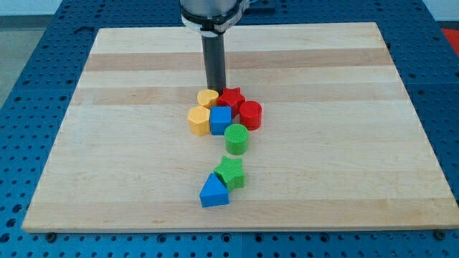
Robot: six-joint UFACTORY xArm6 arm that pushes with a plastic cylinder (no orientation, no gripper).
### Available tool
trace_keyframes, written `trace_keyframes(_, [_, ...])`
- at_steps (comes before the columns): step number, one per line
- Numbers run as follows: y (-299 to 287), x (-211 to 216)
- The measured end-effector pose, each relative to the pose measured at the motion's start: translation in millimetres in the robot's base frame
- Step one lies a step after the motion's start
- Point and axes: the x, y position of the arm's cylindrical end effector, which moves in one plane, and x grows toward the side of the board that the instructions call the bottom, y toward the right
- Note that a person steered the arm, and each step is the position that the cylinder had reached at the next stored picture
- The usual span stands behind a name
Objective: Push the green star along with blue triangle left a bit
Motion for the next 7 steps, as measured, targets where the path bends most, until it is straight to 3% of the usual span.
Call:
trace_keyframes(2, [5.8, -16.8])
trace_keyframes(3, [48.9, -40.2])
trace_keyframes(5, [124.5, -38.7])
trace_keyframes(7, [260.4, -21.2])
